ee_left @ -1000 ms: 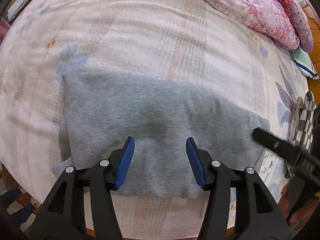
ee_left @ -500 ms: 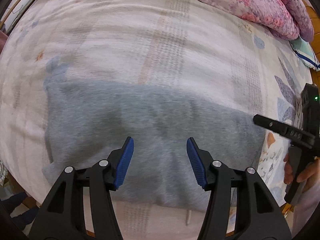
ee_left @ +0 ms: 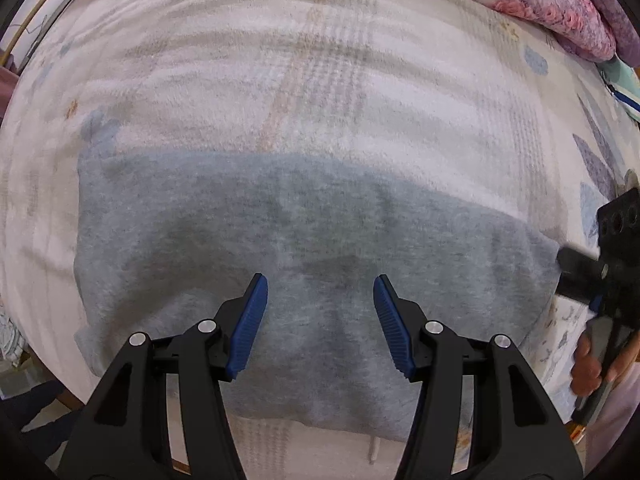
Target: Fold large clothes
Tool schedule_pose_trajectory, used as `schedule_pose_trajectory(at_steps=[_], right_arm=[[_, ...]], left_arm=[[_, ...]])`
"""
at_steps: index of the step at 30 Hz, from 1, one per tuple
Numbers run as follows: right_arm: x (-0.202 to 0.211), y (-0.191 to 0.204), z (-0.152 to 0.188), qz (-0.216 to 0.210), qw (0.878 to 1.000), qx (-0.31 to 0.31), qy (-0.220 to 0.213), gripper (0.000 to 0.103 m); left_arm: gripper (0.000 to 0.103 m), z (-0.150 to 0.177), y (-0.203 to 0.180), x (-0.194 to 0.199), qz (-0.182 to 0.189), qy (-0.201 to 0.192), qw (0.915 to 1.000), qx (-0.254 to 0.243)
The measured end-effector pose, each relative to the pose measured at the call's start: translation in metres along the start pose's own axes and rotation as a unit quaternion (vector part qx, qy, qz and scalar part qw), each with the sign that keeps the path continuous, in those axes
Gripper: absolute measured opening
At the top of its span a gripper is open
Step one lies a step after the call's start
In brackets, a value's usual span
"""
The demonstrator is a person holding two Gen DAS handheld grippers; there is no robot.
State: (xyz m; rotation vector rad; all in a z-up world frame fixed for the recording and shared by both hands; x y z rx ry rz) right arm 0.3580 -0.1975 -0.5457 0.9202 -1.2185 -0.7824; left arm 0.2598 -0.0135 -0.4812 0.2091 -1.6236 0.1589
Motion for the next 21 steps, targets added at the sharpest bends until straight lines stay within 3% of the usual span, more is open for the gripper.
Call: schedule_pose_trajectory(at_steps=[4, 8, 11, 15, 16, 17, 18, 21], right_arm=[[-0.012, 0.008, 0.019, 0.025, 0.999, 0.036, 0.013, 0.094], [-0.017, 0.003, 0.036, 0.013, 0.999, 0.007, 0.032, 0.094], [-0.03, 0.002, 0.056, 0.032, 0.998, -0.005, 0.059, 0.094], [-0.036, 0.003, 0.063, 0.061, 0.996, -0.051, 0.033, 0.093], [-0.036, 0.003, 0.06, 0.07, 0.994, -0.084, 0.02, 0.09], [-0.037, 0.003, 0.059, 0.087, 0.991, -0.104, 0.014, 0.076], [-0.038, 0.002, 0.058, 0.122, 0.986, -0.114, 0.011, 0.061], [-0.038, 0.005, 0.057, 0.173, 0.977, -0.125, 0.007, 0.044]], left_arm=[[0.056, 0.008, -0.001, 0.0, -0.001, 0.003, 1.0, -0.003], [0.056, 0.017, -0.001, 0.004, 0.005, 0.001, 1.0, -0.006], [0.056, 0.022, 0.001, 0.007, 0.013, 0.001, 0.9999, 0.002], [0.056, 0.03, 0.007, 0.009, 0.018, 0.006, 0.9998, 0.012], [0.055, 0.03, 0.008, 0.01, 0.018, 0.007, 0.9997, 0.016], [0.052, 0.031, 0.007, 0.011, 0.019, 0.007, 0.9996, 0.02], [0.04, 0.032, 0.008, 0.013, 0.021, 0.007, 0.9994, 0.025], [0.021, 0.028, 0.011, 0.021, 0.037, -0.003, 0.9985, 0.04]])
Point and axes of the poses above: each gripper's, at about its wrist camera, not at the fingertips, and x roughly against the way its jaws point, y to its left, z to its underside, the point moved 3 cm from there along -x, roughly the way its jaws point, and after that the axes turned 2 degrees about -x, right-handed, at the moved point
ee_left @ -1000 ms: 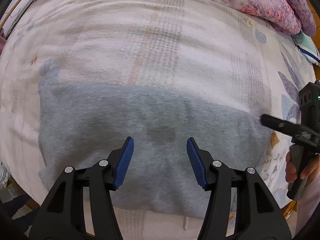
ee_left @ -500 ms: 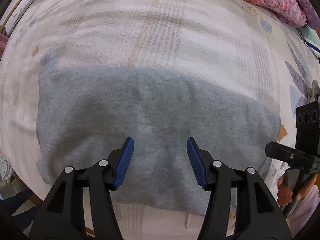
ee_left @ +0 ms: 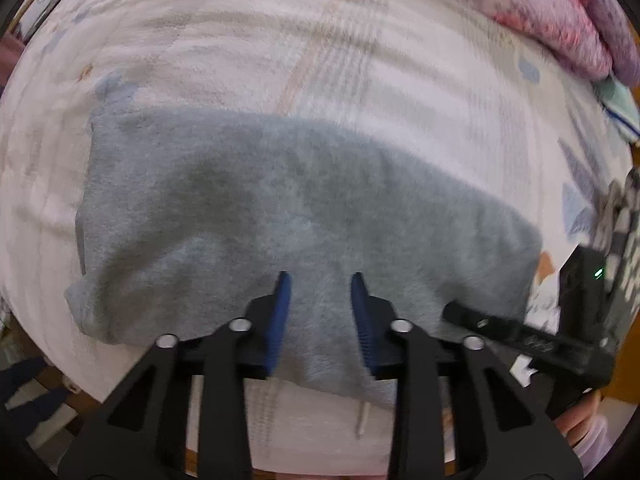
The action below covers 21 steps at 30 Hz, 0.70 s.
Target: Fold large clothes
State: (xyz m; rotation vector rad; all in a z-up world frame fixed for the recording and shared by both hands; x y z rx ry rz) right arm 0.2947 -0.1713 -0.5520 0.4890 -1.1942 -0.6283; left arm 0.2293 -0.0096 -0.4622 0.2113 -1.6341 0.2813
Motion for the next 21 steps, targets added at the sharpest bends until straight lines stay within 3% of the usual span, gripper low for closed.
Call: schedule_pose_trajectory(at_steps=[1, 2, 4, 9, 15, 19, 21], right_arm=[[0.0, 0.001, 0.0, 0.013, 1.0, -0.005, -0.001, 0.043], [0.0, 0.003, 0.0, 0.021, 1.0, -0.006, 0.0, 0.042], [-0.003, 0.012, -0.003, 0.056, 0.998, -0.008, 0.004, 0.041], [-0.014, 0.036, -0.004, 0.143, 0.99, -0.009, -0.005, 0.041], [-0.019, 0.038, 0.002, 0.14, 0.99, -0.02, -0.017, 0.042], [-0.018, 0.036, 0.003, 0.139, 0.99, -0.026, -0.02, 0.043], [-0.018, 0.035, 0.004, 0.137, 0.99, -0.033, -0.023, 0.043]], left_arm=[[0.009, -0.003, -0.001, 0.002, 0.001, -0.001, 1.0, -0.003], [0.006, -0.007, -0.002, 0.004, -0.006, 0.001, 0.9999, -0.009], [0.006, -0.018, -0.005, 0.011, -0.022, 0.001, 0.9995, -0.02], [0.004, -0.052, -0.006, 0.023, -0.006, 0.002, 0.9993, -0.037], [0.003, -0.089, -0.01, 0.01, 0.006, 0.033, 0.9974, -0.064], [0.002, -0.104, -0.011, -0.004, -0.032, 0.072, 0.9934, -0.084], [0.002, -0.11, -0.012, -0.014, -0.025, 0.086, 0.9921, -0.087]])
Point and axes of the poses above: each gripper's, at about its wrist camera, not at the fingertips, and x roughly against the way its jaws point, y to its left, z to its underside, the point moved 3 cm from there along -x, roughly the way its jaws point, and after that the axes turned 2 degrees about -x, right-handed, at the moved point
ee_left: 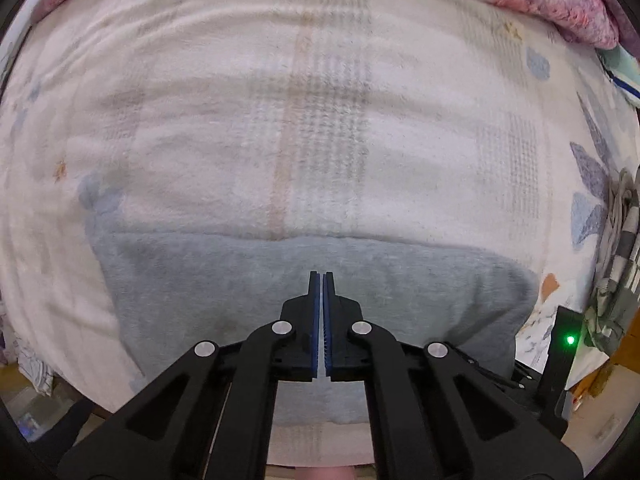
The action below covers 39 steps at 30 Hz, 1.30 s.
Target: Fold large clothes
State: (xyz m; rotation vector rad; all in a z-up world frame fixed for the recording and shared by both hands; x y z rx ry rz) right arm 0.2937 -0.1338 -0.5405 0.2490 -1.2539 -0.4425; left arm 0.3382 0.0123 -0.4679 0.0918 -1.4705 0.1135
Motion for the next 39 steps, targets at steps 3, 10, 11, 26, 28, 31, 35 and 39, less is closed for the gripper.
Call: schedule_pose_trajectory(at_steps=[3, 10, 11, 26, 28, 31, 35, 39], right_arm=[[0.004, -0.006, -0.001, 0.003, 1.0, -0.006, -0.006, 0.043], [-0.004, -0.02, 0.012, 0.001, 1.0, -0.015, -0.018, 0.046], [-0.004, -0.021, 0.014, 0.003, 1.0, -0.016, -0.021, 0.046], [0.003, -0.032, 0.01, -0.002, 1.0, -0.012, -0.002, 0.049], [0.006, -0.035, 0.008, -0.005, 1.0, -0.008, -0.003, 0.049], [0.009, -0.036, 0.007, -0.012, 1.0, -0.004, -0.001, 0.047], [0.01, -0.037, 0.0, -0.017, 1.0, -0.001, 0.018, 0.049], [0.016, -0.043, -0.007, -0.028, 0.999, 0.004, 0.027, 0.048]], left_arm=[[0.001, -0.008, -0.001, -0.031, 0.02, 0.05, 0.9986, 0.001], [0.002, -0.01, 0.021, -0.077, 0.059, 0.08, 0.9942, 0.041], [0.002, -0.007, 0.023, -0.072, 0.064, 0.092, 0.9928, 0.042], [0.004, 0.039, 0.011, -0.09, 0.002, 0.075, 0.9969, 0.025], [0.002, 0.042, 0.004, -0.088, -0.02, 0.087, 0.9959, 0.013], [0.002, 0.06, -0.009, -0.074, -0.049, 0.099, 0.9939, -0.006], [0.003, 0.063, -0.011, -0.089, -0.055, 0.068, 0.9962, 0.004], [0.0, 0.065, -0.022, -0.077, -0.083, 0.084, 0.993, 0.004]])
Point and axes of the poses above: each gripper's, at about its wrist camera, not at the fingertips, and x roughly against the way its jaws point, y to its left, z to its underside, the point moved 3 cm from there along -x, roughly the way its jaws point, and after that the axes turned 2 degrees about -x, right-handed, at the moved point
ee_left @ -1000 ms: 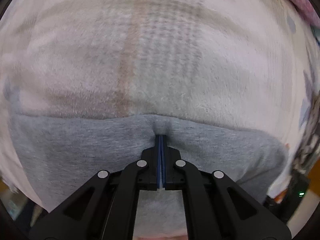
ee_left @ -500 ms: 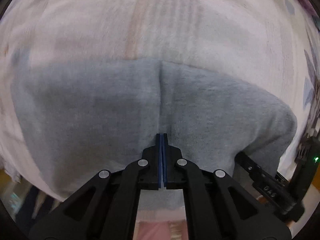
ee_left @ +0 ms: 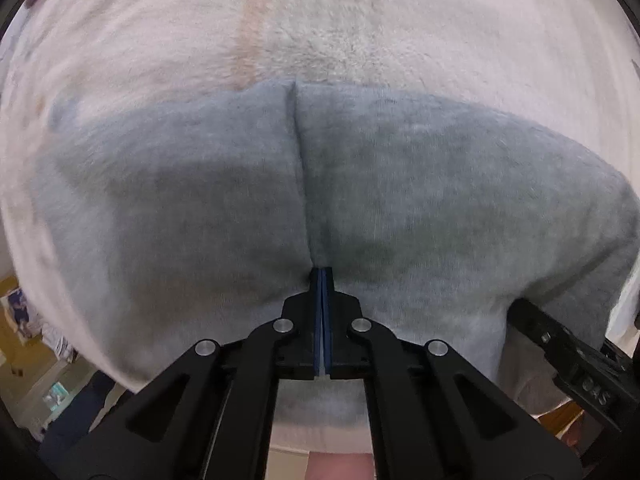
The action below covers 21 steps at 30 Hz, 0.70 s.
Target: Fold large clothes
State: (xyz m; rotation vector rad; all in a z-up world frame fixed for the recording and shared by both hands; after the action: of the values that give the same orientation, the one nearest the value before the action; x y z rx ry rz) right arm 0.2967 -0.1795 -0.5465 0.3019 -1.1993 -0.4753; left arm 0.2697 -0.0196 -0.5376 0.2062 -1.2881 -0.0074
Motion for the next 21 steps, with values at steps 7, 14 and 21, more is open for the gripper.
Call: schedule_pose_trajectory(at_steps=[7, 14, 21], right_arm=[[-0.001, 0.0, -0.012, 0.01, 1.0, 0.012, 0.02, 0.049], [0.002, 0.0, -0.016, 0.022, 0.999, 0.03, 0.02, 0.049], [0.007, 0.0, -0.02, 0.014, 0.999, 0.044, 0.025, 0.049]], left_arm=[[0.0, 0.028, -0.002, -0.016, 0.023, -0.021, 0.9995, 0.007], [0.0, 0.067, -0.012, -0.014, 0.03, -0.04, 0.9986, -0.019], [0.0, 0.094, -0.005, -0.007, 0.031, -0.034, 0.9989, 0.012]])
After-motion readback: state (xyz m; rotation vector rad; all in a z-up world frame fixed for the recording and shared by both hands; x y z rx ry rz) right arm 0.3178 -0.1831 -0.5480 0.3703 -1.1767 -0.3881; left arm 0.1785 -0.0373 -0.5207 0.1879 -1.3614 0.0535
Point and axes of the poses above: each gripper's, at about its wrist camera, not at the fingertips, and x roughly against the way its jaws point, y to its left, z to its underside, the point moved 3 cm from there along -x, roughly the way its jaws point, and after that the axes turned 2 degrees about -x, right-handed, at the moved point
